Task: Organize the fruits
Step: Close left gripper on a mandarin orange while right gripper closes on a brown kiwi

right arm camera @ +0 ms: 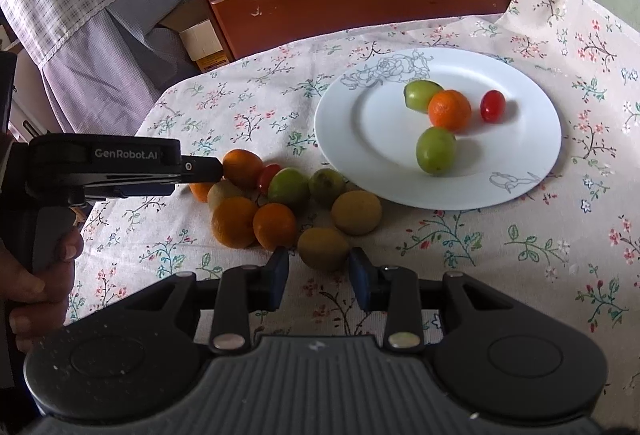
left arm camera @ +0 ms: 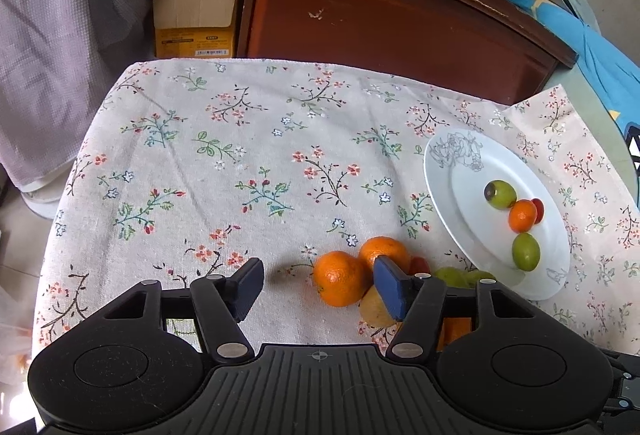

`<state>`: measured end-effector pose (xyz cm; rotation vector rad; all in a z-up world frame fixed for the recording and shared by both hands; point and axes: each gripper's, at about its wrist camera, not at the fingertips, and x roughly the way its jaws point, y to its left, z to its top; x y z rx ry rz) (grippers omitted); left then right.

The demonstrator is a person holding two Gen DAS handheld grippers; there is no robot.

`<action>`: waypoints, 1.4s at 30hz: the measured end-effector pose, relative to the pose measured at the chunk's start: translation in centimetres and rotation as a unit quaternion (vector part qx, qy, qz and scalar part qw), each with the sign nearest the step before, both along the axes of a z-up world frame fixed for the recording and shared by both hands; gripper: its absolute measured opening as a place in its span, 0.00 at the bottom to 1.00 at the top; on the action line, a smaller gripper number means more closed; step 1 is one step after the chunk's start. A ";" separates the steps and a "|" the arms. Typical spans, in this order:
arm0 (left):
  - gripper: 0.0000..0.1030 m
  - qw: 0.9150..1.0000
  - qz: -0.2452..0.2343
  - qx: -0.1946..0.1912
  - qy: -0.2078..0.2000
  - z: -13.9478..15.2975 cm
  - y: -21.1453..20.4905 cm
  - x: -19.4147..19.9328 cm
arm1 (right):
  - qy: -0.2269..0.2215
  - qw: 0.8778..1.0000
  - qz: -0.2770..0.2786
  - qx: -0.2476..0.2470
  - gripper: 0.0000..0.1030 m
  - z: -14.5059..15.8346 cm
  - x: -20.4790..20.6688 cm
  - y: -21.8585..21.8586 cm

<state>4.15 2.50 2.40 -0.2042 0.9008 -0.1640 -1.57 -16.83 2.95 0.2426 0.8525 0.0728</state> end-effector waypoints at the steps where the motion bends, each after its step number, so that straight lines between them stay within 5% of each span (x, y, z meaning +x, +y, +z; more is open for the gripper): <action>1: 0.50 1.000 0.000 -0.006 0.001 0.0 0.1 0.0 | 0.000 1.000 0.000 0.001 0.34 0.0 0.0 0.0; 4: 0.38 1.000 0.000 -0.017 0.005 0.2 0.3 -0.1 | 0.002 1.000 -0.003 0.003 0.29 0.0 0.0 -0.1; 19: 0.36 0.999 -0.006 -0.046 0.014 -0.5 1.1 -0.2 | 0.008 1.000 -0.005 0.012 0.29 0.1 0.1 -0.2; 25: 0.23 0.999 -0.045 -0.007 0.002 0.3 0.4 -1.5 | 0.012 1.000 -0.001 0.019 0.26 0.2 0.0 -0.3; 36: 0.27 0.998 -0.057 0.013 -0.008 0.9 1.6 -2.2 | 0.019 0.999 0.000 0.030 0.26 0.3 -0.1 -0.4; 42: 0.32 1.000 -0.018 -0.019 0.007 0.0 2.5 -1.4 | 0.020 0.999 0.001 0.031 0.26 0.3 0.0 -0.4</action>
